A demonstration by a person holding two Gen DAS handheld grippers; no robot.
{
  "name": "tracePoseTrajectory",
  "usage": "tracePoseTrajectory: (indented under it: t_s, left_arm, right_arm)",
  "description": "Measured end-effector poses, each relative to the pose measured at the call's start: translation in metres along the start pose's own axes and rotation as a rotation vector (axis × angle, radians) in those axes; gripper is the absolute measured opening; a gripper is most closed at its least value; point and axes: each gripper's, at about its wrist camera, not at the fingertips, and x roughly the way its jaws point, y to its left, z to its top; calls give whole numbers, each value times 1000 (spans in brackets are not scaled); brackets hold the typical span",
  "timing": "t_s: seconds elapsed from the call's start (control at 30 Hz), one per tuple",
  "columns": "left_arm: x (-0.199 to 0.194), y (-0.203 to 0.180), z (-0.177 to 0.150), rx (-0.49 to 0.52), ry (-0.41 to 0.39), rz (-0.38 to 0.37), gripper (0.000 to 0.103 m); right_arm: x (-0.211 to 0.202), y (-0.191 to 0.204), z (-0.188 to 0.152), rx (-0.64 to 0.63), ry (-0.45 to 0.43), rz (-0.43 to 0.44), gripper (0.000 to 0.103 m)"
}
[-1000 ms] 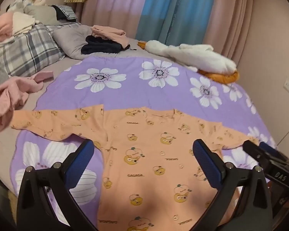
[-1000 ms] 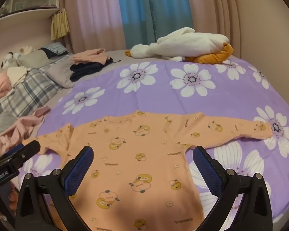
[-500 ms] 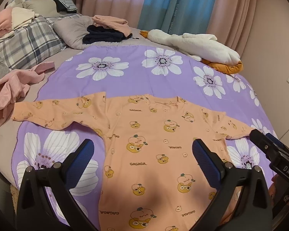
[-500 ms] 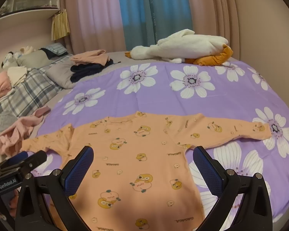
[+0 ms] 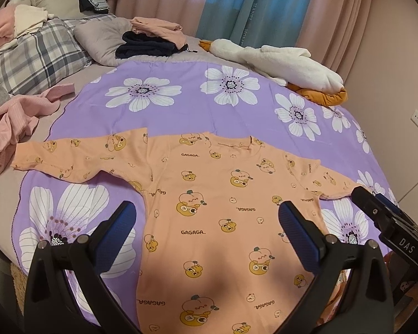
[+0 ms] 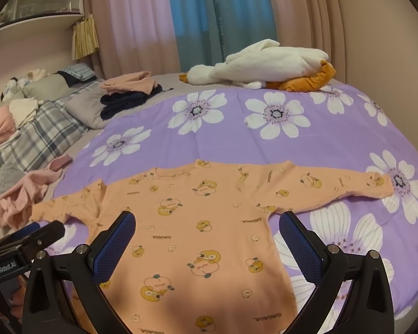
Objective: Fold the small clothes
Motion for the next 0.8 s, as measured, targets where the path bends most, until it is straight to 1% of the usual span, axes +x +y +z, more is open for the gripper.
tracePoseTrajectory:
  t_s: [0.67,0.8]
  left_arm:
    - [-1,-1,-1,0,-3,8,101]
    - [0,-1,-1,-7,4,-6,101]
  right_arm:
    - [3,0,-2,15,3,9,102]
    - [3,0,-2,17,5,12,102]
